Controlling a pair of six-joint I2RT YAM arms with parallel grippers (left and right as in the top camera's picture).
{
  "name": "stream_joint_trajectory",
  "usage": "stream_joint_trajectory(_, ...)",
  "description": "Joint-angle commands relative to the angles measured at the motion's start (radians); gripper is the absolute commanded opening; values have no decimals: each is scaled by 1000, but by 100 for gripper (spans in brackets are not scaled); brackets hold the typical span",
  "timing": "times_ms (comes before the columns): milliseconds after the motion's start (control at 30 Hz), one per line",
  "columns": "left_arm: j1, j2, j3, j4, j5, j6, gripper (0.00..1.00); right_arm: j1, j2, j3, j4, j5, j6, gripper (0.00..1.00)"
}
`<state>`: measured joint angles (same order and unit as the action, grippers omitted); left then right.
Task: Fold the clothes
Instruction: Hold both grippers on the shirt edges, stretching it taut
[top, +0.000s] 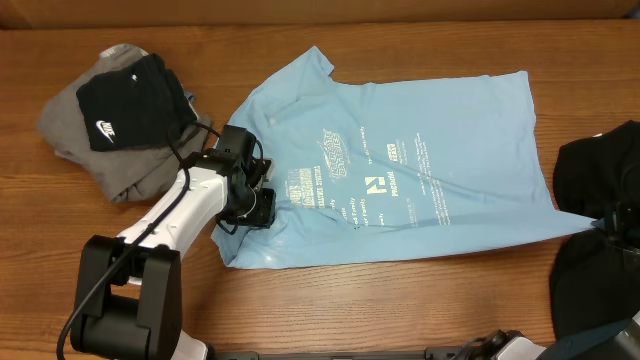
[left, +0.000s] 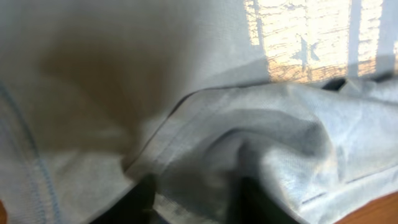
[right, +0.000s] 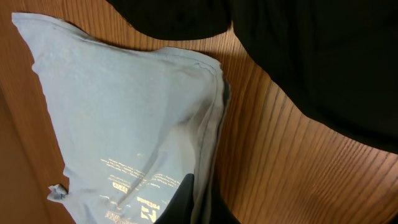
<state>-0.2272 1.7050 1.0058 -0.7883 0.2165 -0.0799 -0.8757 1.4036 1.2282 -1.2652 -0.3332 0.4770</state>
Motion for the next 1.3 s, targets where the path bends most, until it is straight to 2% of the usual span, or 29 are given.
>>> stream_joint_trajectory(0,4,6,-6,-7,42,32,28,-1,-14,29,6,3,-6,4)
stream_joint_trajectory(33,4,6,-6,-18,34,32,29,-1,-14,29,6,2,-6,4)
stream_joint_trajectory(67,4,6,-6,-34,22,32,38,-1,-14,29,6,2,-6,4)
stream_joint_trajectory(100,5,6,-6,-51,2,31,42,-1,-14,29,5,2,-6,4)
stream_joint_trajectory(233,5,6,-6,-92,-119,-6,42,-1,-14,29,7,2,-6,4)
stream_joint_trajectory(300,5,6,-6,-116,-193,-105,41,-1,-14,29,6,2,-7,4)
stream_joint_trajectory(367,5,6,-6,-119,-216,-164,43,-1,-14,29,6,2,-6,4)
stream_joint_trajectory(500,5,6,-6,-84,-183,-183,42,-1,-14,29,6,2,-6,4)
stream_joint_trajectory(633,4,8,-7,-54,-137,-183,33,-1,-14,29,6,3,-6,4)
stream_joint_trajectory(867,4,8,-59,-15,-132,-204,32,-1,-14,29,6,2,-6,4)
stream_joint_trajectory(933,4,8,-76,-10,-103,-206,23,-1,-14,29,6,2,-6,4)
stream_joint_trajectory(1000,5,8,-78,-10,-85,-206,7,-1,-14,29,6,2,-6,4)
stream_joint_trajectory(1033,5,8,-76,-10,-85,-205,4,-1,-14,29,6,2,-6,4)
stream_joint_trajectory(1267,5,-35,19,-51,-101,-208,4,-1,-14,29,6,2,-6,4)
